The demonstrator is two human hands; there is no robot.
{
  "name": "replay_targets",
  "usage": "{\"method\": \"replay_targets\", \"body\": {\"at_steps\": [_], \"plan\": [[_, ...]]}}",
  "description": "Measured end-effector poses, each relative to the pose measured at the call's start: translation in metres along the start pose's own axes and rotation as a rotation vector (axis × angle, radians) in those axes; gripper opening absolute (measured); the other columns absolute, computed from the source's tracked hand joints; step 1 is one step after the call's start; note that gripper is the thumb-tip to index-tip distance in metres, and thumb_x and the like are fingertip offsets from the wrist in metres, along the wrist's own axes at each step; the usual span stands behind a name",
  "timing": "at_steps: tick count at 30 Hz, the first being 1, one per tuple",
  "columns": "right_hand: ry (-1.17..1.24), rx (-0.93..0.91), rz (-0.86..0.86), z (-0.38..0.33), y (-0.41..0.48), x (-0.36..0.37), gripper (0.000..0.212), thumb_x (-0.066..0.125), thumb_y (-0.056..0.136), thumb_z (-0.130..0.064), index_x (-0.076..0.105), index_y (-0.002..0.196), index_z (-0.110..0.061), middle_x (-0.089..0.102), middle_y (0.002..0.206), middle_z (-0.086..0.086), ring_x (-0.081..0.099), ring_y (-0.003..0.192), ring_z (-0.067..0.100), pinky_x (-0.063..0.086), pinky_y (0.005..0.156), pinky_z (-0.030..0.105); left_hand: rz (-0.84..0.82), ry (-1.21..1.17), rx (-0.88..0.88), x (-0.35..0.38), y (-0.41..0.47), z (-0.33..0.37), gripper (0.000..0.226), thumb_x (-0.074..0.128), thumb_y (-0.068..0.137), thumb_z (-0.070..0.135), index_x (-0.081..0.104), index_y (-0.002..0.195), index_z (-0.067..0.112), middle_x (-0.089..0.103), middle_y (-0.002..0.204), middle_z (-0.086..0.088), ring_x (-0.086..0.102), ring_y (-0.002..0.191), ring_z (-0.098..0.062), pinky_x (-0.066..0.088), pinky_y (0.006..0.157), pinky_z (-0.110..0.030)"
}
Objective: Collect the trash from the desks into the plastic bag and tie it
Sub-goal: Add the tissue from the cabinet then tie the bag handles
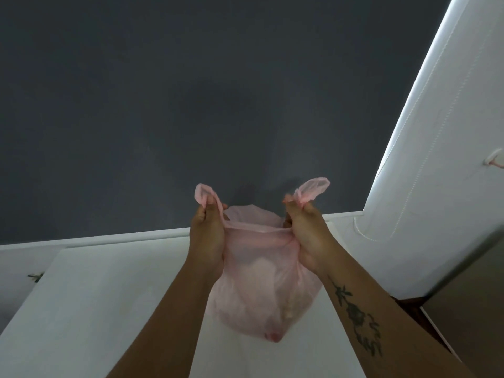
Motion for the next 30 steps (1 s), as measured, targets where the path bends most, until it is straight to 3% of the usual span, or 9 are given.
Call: {"method": "replay_targets", "body": {"at_steps": [3,8,11,13,17,19,22,25,30], "plan": [[-0.033,0.01,-0.055,0.005,-0.001,0.001,0.031,0.055,0.094,-0.045,0.067,0.098,-0.017,0.068,0.085,0.005,0.068,0.078,0.02,0.06,0.076,0.041,-0.11,-0.084,-0.087,0.007,-0.003,-0.005,0.037,0.047,0.097,0.055,0.062,0.088,0.022,0.067,0.082,0.003,0.07,0.079,-0.014,0.061,0.071,-0.035],[0.132,0.025,-0.006,0.0,-0.001,0.001,0.035,0.04,0.102,-0.042,0.054,0.09,-0.012,0.067,0.062,0.005,0.069,0.061,0.022,0.052,0.056,0.029,-0.207,-0.123,-0.07,0.008,-0.006,-0.01,0.037,0.05,0.099,0.046,0.062,0.105,0.012,0.068,0.074,0.004,0.069,0.07,-0.012,0.056,0.067,-0.031],[0.115,0.062,0.029,0.003,-0.003,0.0,0.031,0.039,0.102,-0.039,0.052,0.091,-0.014,0.043,0.045,-0.006,0.043,0.039,0.009,0.037,0.041,0.021,-0.18,-0.154,-0.047,0.009,-0.007,-0.009,0.03,0.046,0.103,0.036,0.061,0.108,0.01,0.076,0.084,-0.005,0.075,0.083,-0.022,0.058,0.071,-0.033],[0.029,0.09,0.04,0.005,-0.003,0.0,0.032,0.037,0.103,-0.041,0.054,0.094,-0.015,0.038,0.045,-0.009,0.033,0.04,0.007,0.03,0.043,0.022,-0.126,-0.193,-0.049,0.01,-0.007,-0.009,0.023,0.046,0.104,0.029,0.062,0.11,0.013,0.068,0.065,-0.001,0.068,0.061,-0.015,0.055,0.058,-0.027],[-0.135,0.076,-0.063,-0.003,-0.004,0.011,0.068,0.033,0.086,-0.075,0.043,0.136,-0.03,0.041,0.073,-0.015,0.042,0.061,0.004,0.037,0.057,0.023,-0.09,-0.171,-0.065,0.014,-0.006,-0.009,0.025,0.048,0.103,0.034,0.065,0.111,0.018,0.036,0.056,0.004,0.035,0.046,-0.01,0.041,0.051,-0.026],[-0.099,0.1,-0.125,-0.006,-0.007,0.016,0.073,0.028,0.076,-0.086,0.044,0.132,-0.041,0.05,0.085,-0.015,0.054,0.072,0.005,0.045,0.061,0.024,-0.091,-0.224,-0.115,0.017,-0.007,-0.009,0.027,0.048,0.101,0.038,0.061,0.105,0.014,0.036,0.058,0.003,0.033,0.047,-0.011,0.038,0.053,-0.028],[0.073,0.125,-0.056,-0.007,-0.009,0.01,0.04,0.038,0.091,-0.062,0.058,0.095,-0.028,0.052,0.054,-0.01,0.051,0.04,0.002,0.041,0.04,0.02,-0.154,-0.397,-0.201,0.019,-0.006,-0.01,0.02,0.037,0.097,0.033,0.045,0.093,0.016,0.04,0.061,0.001,0.029,0.048,-0.013,0.033,0.054,-0.029],[0.067,0.074,0.003,-0.003,-0.007,0.004,0.025,0.042,0.091,-0.029,0.056,0.073,-0.02,0.04,0.048,-0.005,0.039,0.037,0.006,0.034,0.041,0.023,-0.196,-0.426,-0.191,0.016,-0.003,-0.013,0.022,0.038,0.102,0.029,0.052,0.097,0.012,0.045,0.062,0.001,0.031,0.047,-0.011,0.033,0.051,-0.026],[0.163,-0.034,0.03,-0.005,-0.004,0.0,0.012,0.06,0.095,-0.025,0.071,0.099,-0.023,0.068,0.072,-0.002,0.055,0.047,0.005,0.044,0.045,0.022,-0.331,-0.234,-0.095,0.01,0.002,-0.013,0.02,0.066,0.092,0.03,0.07,0.102,0.013,0.062,0.079,-0.001,0.041,0.052,-0.009,0.043,0.054,-0.022]]}}
Point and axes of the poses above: each hand's wrist, its own y-axis towards the middle knuckle, its own x-axis out of the palm, z = x × y, the point moved 4 cm from there along y, towards the middle knuckle
